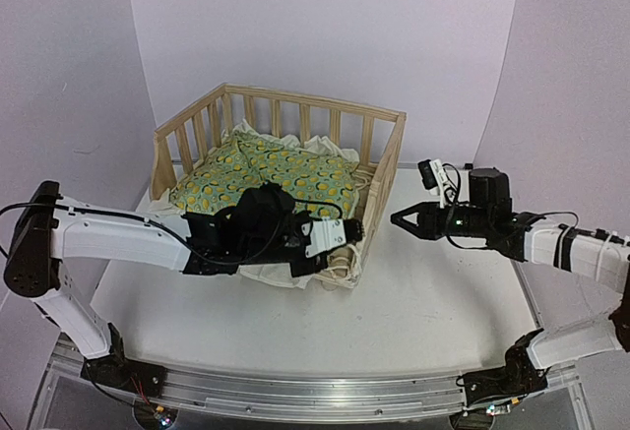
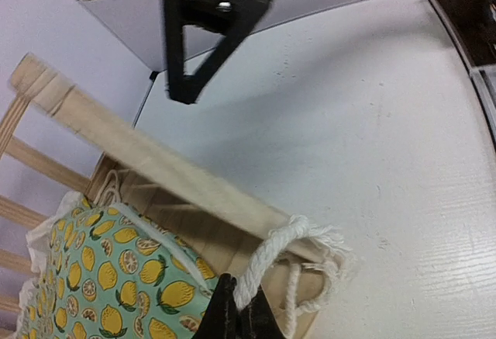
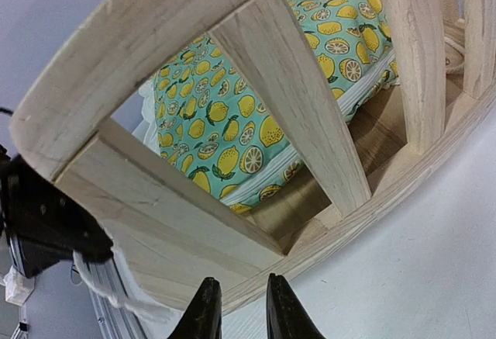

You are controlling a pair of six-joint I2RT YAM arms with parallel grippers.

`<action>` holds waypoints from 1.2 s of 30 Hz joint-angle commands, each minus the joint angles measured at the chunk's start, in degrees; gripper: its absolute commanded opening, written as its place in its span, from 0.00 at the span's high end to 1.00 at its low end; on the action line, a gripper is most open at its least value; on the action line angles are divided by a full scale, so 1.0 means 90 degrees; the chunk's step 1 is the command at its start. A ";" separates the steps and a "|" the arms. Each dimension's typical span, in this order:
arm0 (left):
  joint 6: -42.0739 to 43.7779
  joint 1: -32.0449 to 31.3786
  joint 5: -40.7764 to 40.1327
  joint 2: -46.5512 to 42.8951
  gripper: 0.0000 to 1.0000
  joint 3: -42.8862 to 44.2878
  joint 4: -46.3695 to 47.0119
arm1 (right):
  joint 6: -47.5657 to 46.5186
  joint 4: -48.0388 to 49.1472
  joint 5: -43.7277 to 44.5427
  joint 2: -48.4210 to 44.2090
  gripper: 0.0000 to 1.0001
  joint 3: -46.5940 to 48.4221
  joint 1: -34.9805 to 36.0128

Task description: Set up the pet bed

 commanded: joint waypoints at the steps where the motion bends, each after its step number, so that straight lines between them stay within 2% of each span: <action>1: -0.2317 0.0703 0.0650 0.0125 1.00 0.0652 0.0236 | -0.0139 0.1015 -0.0346 0.0441 0.78 0.0450 -0.0008; 6: -0.3561 0.1188 0.0662 0.0638 1.00 0.1171 0.0244 | -0.0194 0.1597 -0.0433 0.0827 0.79 0.0458 -0.0007; 10: -0.4507 0.1465 0.0837 0.1114 1.00 0.1643 0.0234 | -0.0267 0.1999 -0.0141 0.0985 0.90 0.0369 -0.0008; 19: -0.4784 0.1570 0.2323 0.2160 1.00 0.2623 0.0222 | -0.0848 0.2499 -0.0287 0.1437 0.89 0.0446 -0.0006; 28: -0.4468 0.1580 0.3566 0.2505 1.00 0.2985 0.0218 | -0.2533 0.1619 -0.0570 0.1518 0.74 0.0560 -0.0008; 32: -0.4367 0.1595 0.3856 0.2715 1.00 0.3232 0.0061 | -0.2878 0.1547 -0.0496 0.1461 0.61 0.0430 -0.0005; 36: -0.4423 0.1600 0.3899 0.2778 1.00 0.3316 0.0037 | -0.2997 0.1475 -0.0548 0.1474 0.57 0.0375 -0.0005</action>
